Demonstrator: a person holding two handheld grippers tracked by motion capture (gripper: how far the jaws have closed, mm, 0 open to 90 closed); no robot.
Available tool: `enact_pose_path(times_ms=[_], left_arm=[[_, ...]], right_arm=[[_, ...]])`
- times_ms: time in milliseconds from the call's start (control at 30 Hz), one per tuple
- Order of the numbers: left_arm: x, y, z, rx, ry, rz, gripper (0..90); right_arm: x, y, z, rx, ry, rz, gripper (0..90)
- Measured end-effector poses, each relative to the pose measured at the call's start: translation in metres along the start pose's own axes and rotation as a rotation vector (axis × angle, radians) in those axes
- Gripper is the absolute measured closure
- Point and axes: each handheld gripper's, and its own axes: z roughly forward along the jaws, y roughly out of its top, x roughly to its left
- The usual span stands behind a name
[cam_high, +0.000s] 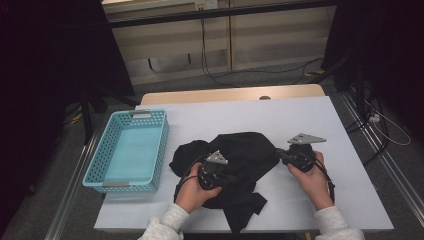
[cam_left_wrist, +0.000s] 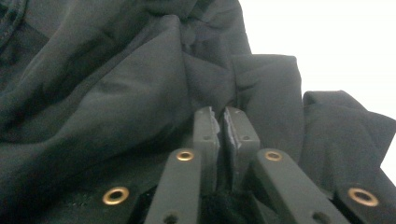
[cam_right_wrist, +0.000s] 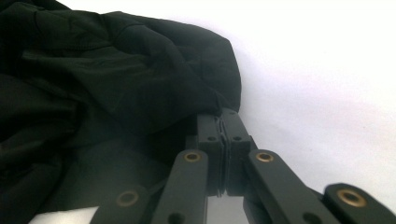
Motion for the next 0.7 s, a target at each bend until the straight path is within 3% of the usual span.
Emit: enact_pose_path(times_ms=[100, 233, 700], left_arm=[[0.001, 0.001, -0.002, 0.006, 0.001, 0.000, 86.1], [0.006, 0.004, -0.012, -0.025, -0.013, -0.030, 86.3], [0.041, 0.008, -0.076, -0.249, 0.048, -0.157, 87.3]], right_arm=[[-0.001, 0.000, 0.000, -0.001, -0.001, -0.001, 88.8], [-0.001, 0.000, -0.001, -0.004, -0.004, 0.006, 88.7], [0.001, 0.002, -0.002, -0.017, 0.008, 0.000, 88.6]])
